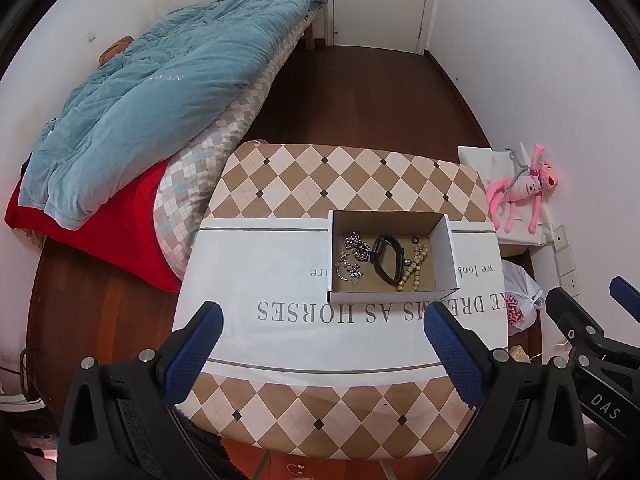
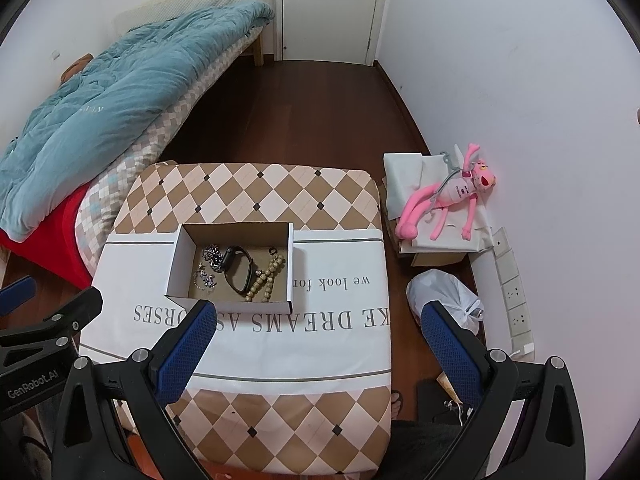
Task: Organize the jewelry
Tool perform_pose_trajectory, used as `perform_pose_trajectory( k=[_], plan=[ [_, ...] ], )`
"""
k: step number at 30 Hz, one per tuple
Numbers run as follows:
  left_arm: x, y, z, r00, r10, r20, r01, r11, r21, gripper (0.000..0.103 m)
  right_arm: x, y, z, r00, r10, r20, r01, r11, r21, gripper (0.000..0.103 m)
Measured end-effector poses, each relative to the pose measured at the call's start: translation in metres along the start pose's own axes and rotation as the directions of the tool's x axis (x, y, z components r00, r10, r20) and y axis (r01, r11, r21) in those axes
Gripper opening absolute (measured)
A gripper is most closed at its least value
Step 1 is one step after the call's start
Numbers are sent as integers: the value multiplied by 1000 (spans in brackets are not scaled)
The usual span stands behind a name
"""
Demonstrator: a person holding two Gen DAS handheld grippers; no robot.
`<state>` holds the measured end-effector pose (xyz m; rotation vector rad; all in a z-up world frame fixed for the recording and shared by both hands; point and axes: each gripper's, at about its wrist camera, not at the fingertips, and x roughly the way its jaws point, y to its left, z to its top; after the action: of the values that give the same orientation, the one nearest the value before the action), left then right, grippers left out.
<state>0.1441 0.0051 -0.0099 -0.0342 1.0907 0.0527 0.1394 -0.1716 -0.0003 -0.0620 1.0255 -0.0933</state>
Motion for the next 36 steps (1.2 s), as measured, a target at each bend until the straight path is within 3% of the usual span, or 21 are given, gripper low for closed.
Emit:
perform_pose_trajectory(
  k=[36],
  plan=[
    [-8, 3, -3, 1000, -2, 11, 2, 1000, -1, 103, -2, 3, -2, 1000, 7, 1, -7, 1000, -1, 103]
  ],
)
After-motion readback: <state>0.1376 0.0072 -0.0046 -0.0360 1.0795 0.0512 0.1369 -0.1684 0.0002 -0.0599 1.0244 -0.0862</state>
